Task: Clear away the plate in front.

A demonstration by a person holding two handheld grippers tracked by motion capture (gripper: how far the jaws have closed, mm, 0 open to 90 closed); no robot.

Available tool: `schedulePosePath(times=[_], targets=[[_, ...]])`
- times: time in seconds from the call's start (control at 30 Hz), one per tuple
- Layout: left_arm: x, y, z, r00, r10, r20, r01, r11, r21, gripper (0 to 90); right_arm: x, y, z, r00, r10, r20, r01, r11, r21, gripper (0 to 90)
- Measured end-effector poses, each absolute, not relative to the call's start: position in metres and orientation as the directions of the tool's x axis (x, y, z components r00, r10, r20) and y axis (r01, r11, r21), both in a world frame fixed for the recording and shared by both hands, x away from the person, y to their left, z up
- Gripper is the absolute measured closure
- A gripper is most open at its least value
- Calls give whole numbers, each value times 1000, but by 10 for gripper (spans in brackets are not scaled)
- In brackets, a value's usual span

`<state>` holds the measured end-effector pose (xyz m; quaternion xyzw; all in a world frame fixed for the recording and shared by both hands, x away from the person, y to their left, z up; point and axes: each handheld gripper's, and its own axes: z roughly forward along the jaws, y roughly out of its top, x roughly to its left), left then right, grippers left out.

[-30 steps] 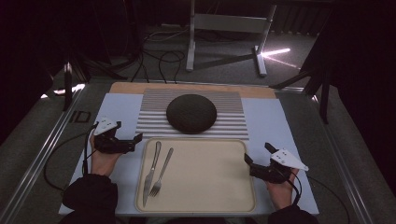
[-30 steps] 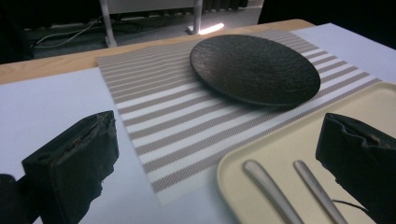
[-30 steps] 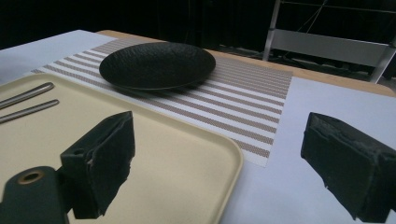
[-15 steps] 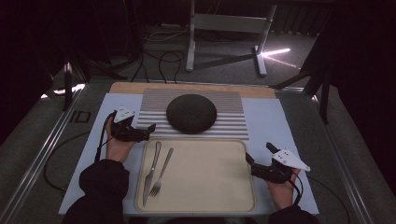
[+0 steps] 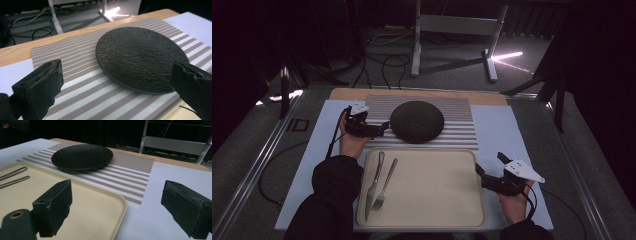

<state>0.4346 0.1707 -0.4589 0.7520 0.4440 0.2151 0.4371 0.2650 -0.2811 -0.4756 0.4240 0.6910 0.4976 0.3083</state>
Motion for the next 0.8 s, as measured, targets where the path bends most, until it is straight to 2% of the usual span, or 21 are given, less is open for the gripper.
schedulePosePath(times=[0.47, 0.6, 0.7, 0.8], targets=[[469, 146, -489, 518, 840, -162, 622, -240, 745, 36, 266, -280, -477, -456, 890, -2, 284, 148, 947, 97], [477, 143, -493, 524, 823, -218, 659, -230, 716, 75, 266, -281, -476, -455, 891, -2, 282, 146, 948, 97], [480, 138, -497, 521, 827, -211, 673, -246, 698, 104, 266, -282, -476, -451, 892, -1, 283, 144, 948, 97], [485, 137, -503, 505, 827, -247, 697, -223, 682, 145, 267, -281, -476, -454, 891, -4, 281, 147, 948, 97]])
